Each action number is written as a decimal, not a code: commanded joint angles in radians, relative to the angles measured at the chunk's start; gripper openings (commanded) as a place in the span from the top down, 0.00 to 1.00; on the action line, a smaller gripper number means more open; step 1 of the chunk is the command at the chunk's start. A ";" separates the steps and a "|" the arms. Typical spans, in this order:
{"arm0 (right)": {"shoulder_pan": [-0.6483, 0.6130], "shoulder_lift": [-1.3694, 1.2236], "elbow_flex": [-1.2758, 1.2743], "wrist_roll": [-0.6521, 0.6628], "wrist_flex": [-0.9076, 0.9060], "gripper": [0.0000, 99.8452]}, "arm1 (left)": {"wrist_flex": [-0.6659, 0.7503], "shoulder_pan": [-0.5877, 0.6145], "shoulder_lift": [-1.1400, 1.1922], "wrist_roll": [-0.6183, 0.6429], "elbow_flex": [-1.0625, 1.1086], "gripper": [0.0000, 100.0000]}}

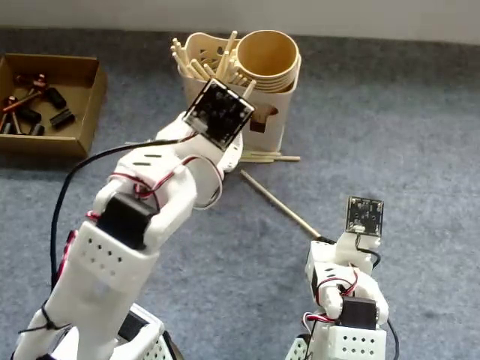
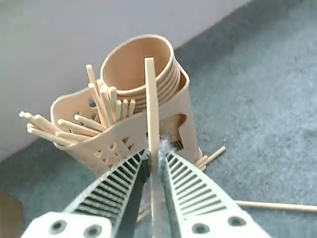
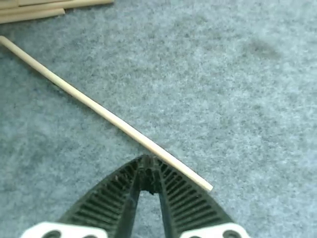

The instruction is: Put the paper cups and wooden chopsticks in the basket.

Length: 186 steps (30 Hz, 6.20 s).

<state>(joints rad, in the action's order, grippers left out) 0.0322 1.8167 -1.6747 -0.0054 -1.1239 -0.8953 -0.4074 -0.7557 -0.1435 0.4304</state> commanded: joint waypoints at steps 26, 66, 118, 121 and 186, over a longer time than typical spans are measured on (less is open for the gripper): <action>0.004 -0.001 -0.102 0.006 0.016 0.99 | 0.657 0.064 -0.101 0.117 0.134 0.99; 0.004 0.001 -0.102 0.009 0.016 0.99 | 0.942 0.199 0.495 0.107 -0.311 0.99; 0.004 0.001 -0.102 0.008 0.016 0.99 | -0.025 0.328 0.564 0.115 -0.533 0.90; 0.004 0.001 -0.102 0.008 0.016 0.99 | -0.107 0.329 0.564 0.115 -0.601 0.90; 0.004 0.001 -0.102 0.008 0.016 0.99 | -0.345 0.556 0.573 -0.608 -0.239 0.90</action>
<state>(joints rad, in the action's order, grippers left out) 0.0322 1.8167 -1.6747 -0.0054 -1.1239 -1.3403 0.1189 -0.1788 -0.7526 0.1496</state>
